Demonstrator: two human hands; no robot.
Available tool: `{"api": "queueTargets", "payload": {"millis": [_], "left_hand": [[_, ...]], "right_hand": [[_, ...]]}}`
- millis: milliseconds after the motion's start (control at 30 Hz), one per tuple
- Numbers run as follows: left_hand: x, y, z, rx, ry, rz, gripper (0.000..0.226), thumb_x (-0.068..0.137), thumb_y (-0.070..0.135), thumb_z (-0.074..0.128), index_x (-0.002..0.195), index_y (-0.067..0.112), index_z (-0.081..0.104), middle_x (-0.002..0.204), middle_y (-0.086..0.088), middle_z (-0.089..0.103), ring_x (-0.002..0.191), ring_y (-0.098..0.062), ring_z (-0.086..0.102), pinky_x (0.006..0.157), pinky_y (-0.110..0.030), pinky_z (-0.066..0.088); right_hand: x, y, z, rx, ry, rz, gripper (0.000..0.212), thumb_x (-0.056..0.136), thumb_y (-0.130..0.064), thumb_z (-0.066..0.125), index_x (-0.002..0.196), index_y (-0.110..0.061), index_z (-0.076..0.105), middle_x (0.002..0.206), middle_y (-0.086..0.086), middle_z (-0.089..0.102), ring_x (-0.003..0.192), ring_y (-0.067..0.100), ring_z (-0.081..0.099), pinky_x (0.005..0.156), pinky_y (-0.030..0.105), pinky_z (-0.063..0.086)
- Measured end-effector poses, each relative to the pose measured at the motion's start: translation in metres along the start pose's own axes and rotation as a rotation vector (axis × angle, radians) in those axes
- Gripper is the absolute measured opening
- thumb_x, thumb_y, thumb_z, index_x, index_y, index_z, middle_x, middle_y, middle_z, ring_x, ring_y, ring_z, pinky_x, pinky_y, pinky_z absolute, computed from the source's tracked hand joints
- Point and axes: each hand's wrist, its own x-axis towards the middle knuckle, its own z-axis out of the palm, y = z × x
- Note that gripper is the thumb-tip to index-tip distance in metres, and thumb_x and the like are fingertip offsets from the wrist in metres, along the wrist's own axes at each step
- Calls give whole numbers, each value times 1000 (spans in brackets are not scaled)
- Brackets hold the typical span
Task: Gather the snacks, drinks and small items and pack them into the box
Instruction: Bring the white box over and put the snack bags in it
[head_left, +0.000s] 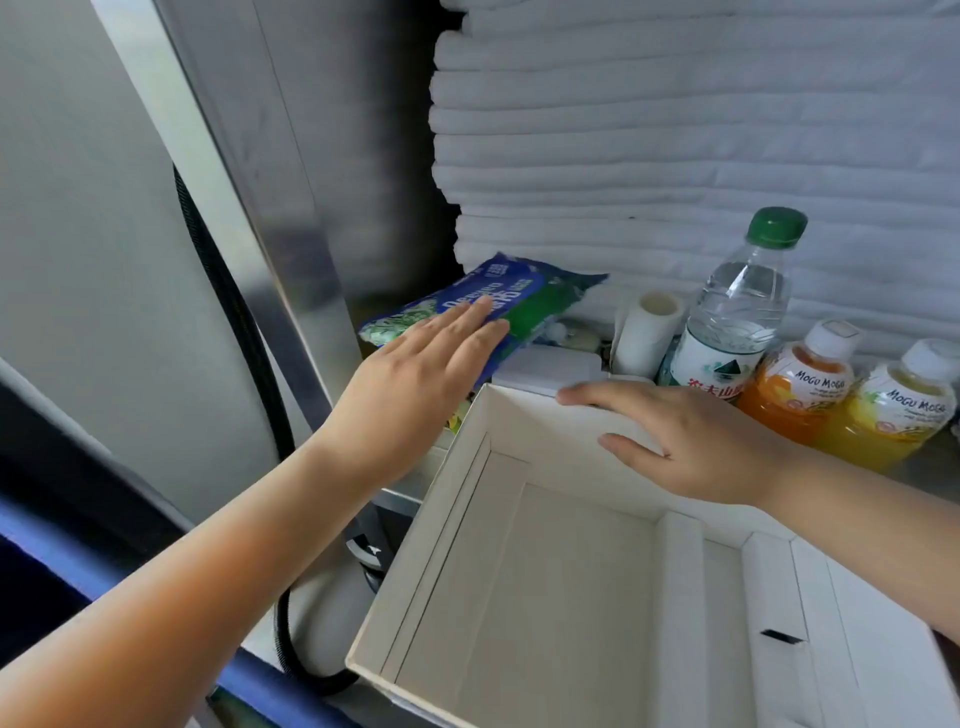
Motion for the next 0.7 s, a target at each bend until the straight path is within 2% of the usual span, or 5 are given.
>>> {"api": "queueTargets", "payload": {"millis": [100,200,433,533,700], "left_hand": [[-9,25,-15,-9,7,90,43,79,-2,52,121,-1,60,131,-20,53,115,-34,57,88,-43,50],[-22,46,-21,6,-37,142,44,83,4,35,116,-1,63,127,-20,56,112,-32,60,83,-40,55],[-38,57,-19,-4,-52,365,40,89,8,38,117,9,66,121,-10,64,109,-24,62,77,-33,56],[-40,57,-12,-61,-120,503,34,90,16,48,120,13,64,123,-6,63,111,-21,61,78,-32,54],[-39,54,-8,-151,-157,584,34,93,20,42,120,16,63,126,-2,61,116,-22,57,93,-35,48]], "right_hand": [[-1,-3,0,67,40,7,56,94,-27,50,143,-33,23,129,-16,54,118,-5,50,98,15,40],[-1,-2,-1,-4,40,19,60,95,-26,49,146,-35,19,128,-8,55,115,5,53,95,19,41],[3,-1,-1,-145,143,-98,34,93,-11,54,126,-15,59,114,5,56,106,13,53,92,23,41],[3,1,-1,-130,163,-82,31,94,-23,50,122,-16,60,131,6,50,114,11,48,97,23,39],[4,3,2,-139,21,-37,47,97,-41,40,142,-27,36,155,-5,23,138,6,25,107,20,25]]}}
